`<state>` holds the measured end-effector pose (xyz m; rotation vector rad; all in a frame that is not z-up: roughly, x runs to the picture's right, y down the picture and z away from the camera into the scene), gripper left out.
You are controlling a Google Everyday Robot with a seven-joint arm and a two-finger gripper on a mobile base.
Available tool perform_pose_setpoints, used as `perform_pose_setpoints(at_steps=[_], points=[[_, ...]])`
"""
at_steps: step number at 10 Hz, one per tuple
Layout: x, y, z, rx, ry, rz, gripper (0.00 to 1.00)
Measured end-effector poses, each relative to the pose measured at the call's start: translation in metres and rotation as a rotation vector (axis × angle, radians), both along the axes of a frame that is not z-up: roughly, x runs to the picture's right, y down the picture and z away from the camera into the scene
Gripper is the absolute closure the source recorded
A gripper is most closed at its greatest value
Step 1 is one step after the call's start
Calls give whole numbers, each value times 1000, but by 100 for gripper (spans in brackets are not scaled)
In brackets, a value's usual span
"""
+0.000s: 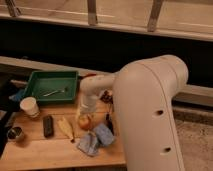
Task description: Place apple in table surface
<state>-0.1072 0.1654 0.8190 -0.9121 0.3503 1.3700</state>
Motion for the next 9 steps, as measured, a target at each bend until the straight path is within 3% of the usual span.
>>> perform_pose_setpoints(at_steps=[9], points=[[-4, 0, -4, -3, -26, 7, 20]])
